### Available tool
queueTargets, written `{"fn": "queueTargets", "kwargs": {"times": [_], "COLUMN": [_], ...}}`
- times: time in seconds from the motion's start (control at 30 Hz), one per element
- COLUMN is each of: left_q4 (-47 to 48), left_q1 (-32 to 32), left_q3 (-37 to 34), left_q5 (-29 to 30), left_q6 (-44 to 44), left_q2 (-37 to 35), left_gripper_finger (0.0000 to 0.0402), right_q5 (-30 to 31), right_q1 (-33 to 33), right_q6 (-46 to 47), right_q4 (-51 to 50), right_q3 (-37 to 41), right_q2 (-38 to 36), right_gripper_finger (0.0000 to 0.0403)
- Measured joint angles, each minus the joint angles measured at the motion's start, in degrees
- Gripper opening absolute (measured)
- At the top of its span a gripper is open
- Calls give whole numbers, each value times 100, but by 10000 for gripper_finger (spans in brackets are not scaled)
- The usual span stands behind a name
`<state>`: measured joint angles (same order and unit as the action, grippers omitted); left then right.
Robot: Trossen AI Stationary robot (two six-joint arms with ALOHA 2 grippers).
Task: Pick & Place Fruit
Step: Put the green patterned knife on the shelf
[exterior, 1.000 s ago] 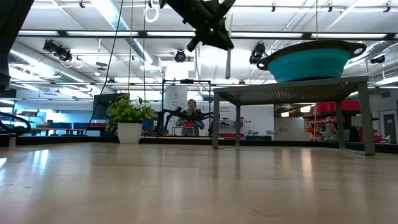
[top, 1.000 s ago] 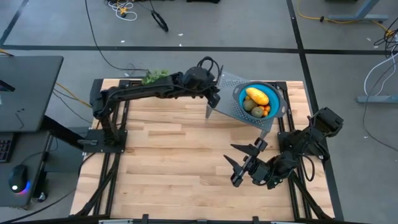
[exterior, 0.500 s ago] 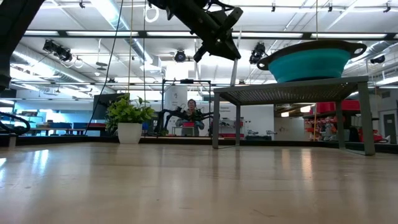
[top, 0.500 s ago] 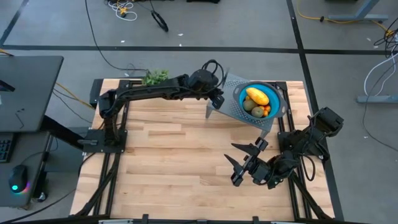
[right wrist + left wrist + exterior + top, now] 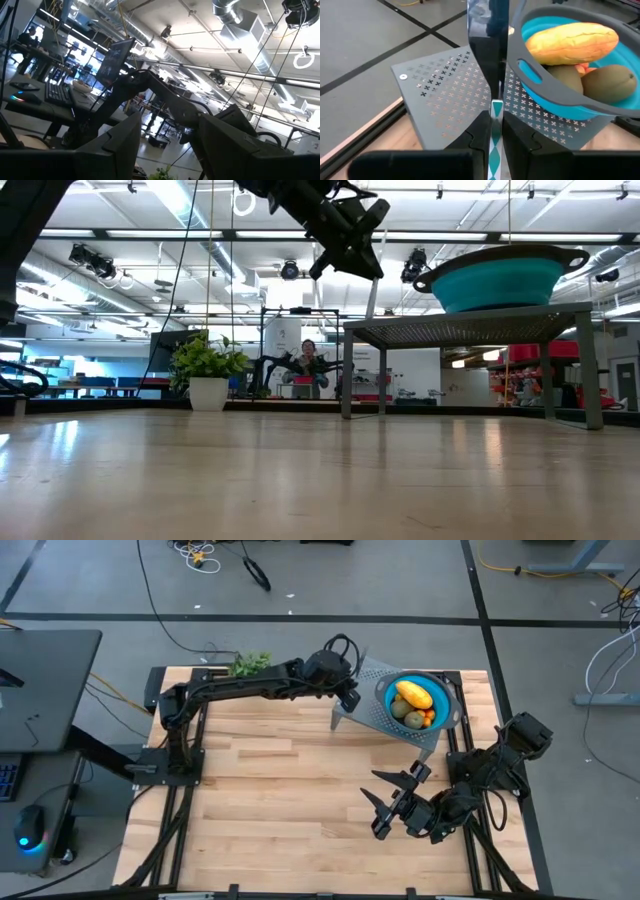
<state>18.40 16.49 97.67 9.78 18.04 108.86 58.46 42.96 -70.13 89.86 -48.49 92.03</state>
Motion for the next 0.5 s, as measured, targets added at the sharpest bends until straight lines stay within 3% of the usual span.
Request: {"fn": "queueTargets", "kwargs": {"times": [0.5], "left_q4": [-769], "left_q1": [-37], "left_q3": [-409], "left_q5": [204], "left_q6": [-68], "left_q2": [-2], "left_gripper_finger": [43], "right_q5": [29], "right_q1": [0], "right_q6": [0], "right_q4": [-1], "right_q3": [0], "right_q2": [0], "right_gripper_finger": [213]}}
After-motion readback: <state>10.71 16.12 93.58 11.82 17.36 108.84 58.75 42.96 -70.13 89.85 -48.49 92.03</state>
